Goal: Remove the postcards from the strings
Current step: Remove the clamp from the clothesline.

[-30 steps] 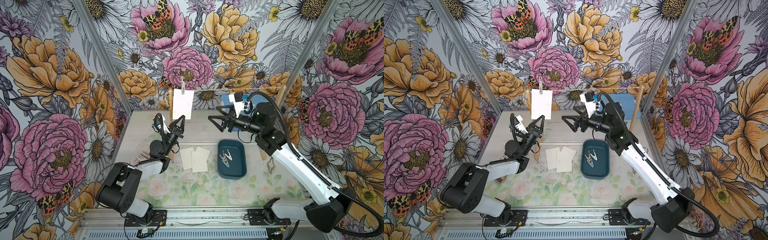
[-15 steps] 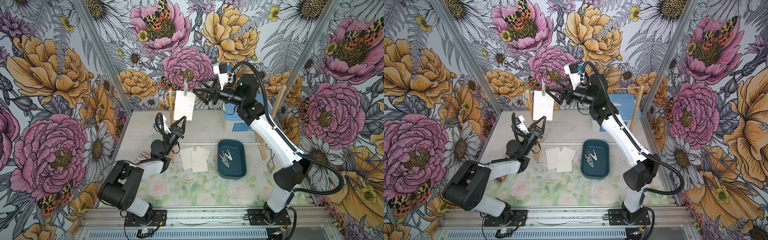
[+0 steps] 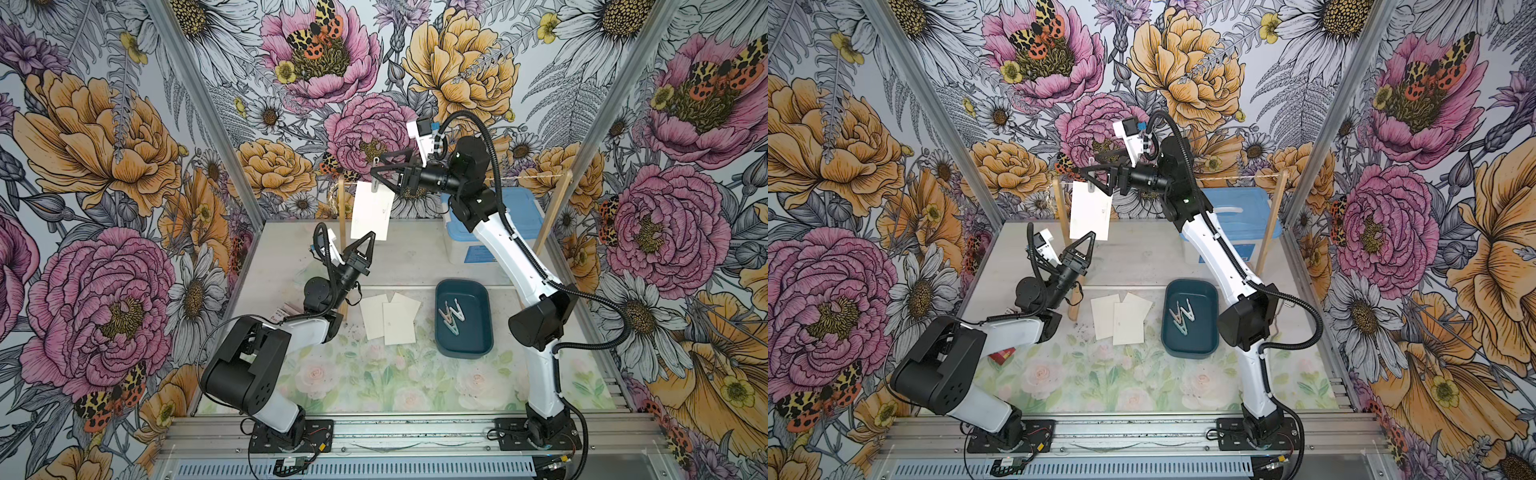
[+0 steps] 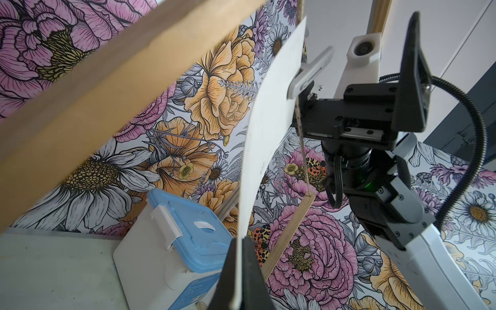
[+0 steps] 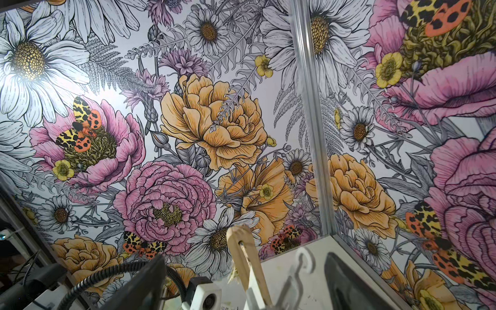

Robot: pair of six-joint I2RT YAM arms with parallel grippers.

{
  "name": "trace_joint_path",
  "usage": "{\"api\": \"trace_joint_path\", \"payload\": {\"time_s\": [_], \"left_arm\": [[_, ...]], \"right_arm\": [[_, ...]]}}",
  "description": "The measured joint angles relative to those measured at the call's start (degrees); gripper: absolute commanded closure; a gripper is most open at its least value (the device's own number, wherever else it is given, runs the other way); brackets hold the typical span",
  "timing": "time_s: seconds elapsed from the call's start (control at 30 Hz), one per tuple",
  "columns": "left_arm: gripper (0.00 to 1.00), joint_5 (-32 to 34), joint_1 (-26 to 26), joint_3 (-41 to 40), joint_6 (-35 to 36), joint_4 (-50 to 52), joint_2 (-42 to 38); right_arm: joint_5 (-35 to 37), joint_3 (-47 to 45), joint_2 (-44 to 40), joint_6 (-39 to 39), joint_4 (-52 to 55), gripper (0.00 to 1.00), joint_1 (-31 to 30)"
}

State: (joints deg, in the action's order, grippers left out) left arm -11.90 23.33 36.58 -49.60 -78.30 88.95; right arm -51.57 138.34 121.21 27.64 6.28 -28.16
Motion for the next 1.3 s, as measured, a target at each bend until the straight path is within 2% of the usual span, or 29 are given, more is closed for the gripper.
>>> {"api": "trace_joint_path", "payload": {"time_s": [0.37, 0.7, 1.03, 1.3], "left_arm": [[1.00, -0.8, 0.0, 0.2, 0.0, 0.0, 0.0], [1.00, -1.5, 0.0, 0.2, -0.6, 0.0, 0.0], [1.00, -2.8, -0.5, 0.2, -1.5, 0.0, 0.0], [1.00, -3.3, -0.6, 0.2, -1.5, 0.1, 0.0]], "right_arm": [[-4.4, 0.6, 0.6, -0.2, 1.7, 0.17, 0.0], [-4.8, 0.6, 2.5, -1.2, 2.0, 0.39, -0.2], [-1.6, 0.7, 2.5, -2.0, 2.1, 0.61, -1.1], [0.4, 0.7, 2.5, -2.0, 2.1, 0.71, -1.2]]}}
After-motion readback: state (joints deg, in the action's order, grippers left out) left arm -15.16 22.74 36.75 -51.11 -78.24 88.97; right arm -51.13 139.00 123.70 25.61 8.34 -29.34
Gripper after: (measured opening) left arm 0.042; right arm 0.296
